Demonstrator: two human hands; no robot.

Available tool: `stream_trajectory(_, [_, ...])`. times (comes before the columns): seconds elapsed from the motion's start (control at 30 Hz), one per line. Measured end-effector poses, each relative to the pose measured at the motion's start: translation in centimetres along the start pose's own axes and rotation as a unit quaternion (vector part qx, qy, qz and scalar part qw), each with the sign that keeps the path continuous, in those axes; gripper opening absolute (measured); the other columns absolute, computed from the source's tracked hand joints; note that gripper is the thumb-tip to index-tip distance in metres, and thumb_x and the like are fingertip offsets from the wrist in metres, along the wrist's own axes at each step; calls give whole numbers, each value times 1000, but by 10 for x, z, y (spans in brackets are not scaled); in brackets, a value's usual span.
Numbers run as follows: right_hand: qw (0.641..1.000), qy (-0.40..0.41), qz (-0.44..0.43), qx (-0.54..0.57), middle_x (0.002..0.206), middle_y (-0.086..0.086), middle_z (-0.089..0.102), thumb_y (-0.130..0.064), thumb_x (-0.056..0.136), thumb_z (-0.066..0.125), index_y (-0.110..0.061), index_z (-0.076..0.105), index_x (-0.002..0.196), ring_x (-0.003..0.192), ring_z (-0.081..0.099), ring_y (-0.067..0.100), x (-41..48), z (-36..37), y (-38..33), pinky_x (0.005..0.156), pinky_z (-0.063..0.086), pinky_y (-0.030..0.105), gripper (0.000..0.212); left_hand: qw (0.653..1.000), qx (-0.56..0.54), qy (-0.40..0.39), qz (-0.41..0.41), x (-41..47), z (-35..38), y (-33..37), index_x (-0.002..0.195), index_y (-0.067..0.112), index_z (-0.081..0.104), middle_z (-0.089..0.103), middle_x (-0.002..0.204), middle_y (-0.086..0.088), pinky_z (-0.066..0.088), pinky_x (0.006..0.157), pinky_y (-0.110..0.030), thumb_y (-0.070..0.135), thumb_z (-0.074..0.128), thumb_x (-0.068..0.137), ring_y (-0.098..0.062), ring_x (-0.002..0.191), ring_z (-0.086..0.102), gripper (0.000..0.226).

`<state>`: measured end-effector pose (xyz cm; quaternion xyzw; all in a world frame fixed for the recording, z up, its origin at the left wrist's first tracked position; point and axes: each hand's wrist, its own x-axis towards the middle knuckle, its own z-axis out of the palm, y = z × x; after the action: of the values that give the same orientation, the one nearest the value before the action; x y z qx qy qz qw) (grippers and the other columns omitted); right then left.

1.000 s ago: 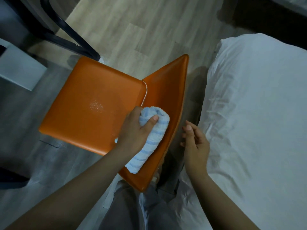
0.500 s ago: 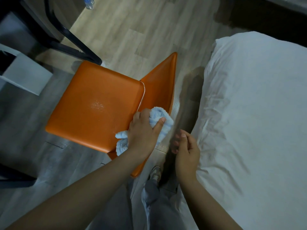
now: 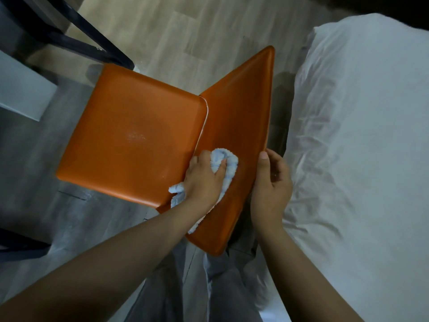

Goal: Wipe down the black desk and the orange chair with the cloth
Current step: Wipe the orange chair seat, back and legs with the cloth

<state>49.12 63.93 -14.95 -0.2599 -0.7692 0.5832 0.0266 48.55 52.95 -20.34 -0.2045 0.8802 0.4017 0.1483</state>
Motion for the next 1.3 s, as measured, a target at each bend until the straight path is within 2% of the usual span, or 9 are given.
stream_trajectory(0.13, [999, 27, -35, -15, 109, -6, 66, -34, 98, 54, -15, 59, 121, 91, 63, -5, 10, 11, -1, 71, 51, 9, 30, 999, 3, -35, -13, 20, 9, -25, 126, 10, 48, 55, 119, -12, 46, 92, -44, 43, 39, 98, -26, 106, 57, 45])
stream_trajectory(0.27, [997, 62, -48, -13, 103, -16, 64, -31, 97, 58, -15, 61, 116, 90, 61, -10, 11, 20, 1, 68, 47, 4, 25, 996, 8, -73, -44, 44, 14, -50, 128, 11, 47, 54, 123, -11, 45, 95, -46, 46, 40, 97, -27, 110, 55, 46])
stream_trajectory(0.4, [995, 74, -56, -20, 101, -18, 65, -29, 96, 61, -16, 63, 116, 92, 63, -8, 12, 21, 4, 71, 49, 7, 24, 990, 3, -130, -52, 79, 21, -73, 128, 17, 52, 59, 122, -11, 47, 96, -43, 48, 30, 98, -26, 108, 59, 49])
stream_trajectory(0.53, [995, 80, -59, -13, 98, -17, 65, -25, 94, 63, -16, 64, 114, 90, 63, -7, 14, 21, 6, 69, 49, 7, 23, 989, 29, -112, -90, 103, 33, -88, 131, 12, 46, 53, 129, -14, 43, 99, -42, 48, 30, 99, -30, 114, 54, 52])
stream_trajectory(0.7, [994, 85, -65, -7, 97, -15, 66, -21, 93, 64, -17, 64, 111, 88, 64, -7, 15, 21, 8, 67, 48, 6, 18, 985, 48, -103, -132, 127, 47, -112, 133, 11, 44, 52, 131, -16, 42, 96, -41, 46, 31, 100, -32, 115, 53, 50])
stream_trajectory(1.0, [993, 87, -75, 0, 94, -16, 67, -18, 93, 64, -18, 64, 108, 88, 64, -8, 16, 21, 12, 67, 48, 5, 15, 987, 55, -99, -116, 142, 46, -129, 117, 7, 56, 63, 113, -16, 49, 88, -41, 45, 37, 97, -31, 100, 60, 47])
stream_trajectory(1.13, [994, 82, -70, -12, 97, -17, 65, -22, 94, 64, -17, 65, 111, 90, 62, -8, 16, 20, 12, 70, 48, 5, 18, 993, 45, -86, -74, 128, 28, -110, 121, 7, 51, 59, 119, -15, 46, 88, -37, 50, 41, 95, -31, 105, 57, 51])
stream_trajectory(1.3, [996, 62, -56, -34, 102, -19, 63, -32, 96, 60, -19, 63, 117, 92, 60, -10, 15, 19, 9, 69, 48, 4, 25, 997, 27, -67, 6, 78, -8, -80, 118, 12, 50, 56, 116, -10, 37, 77, -31, 53, 44, 93, -20, 95, 53, 49])
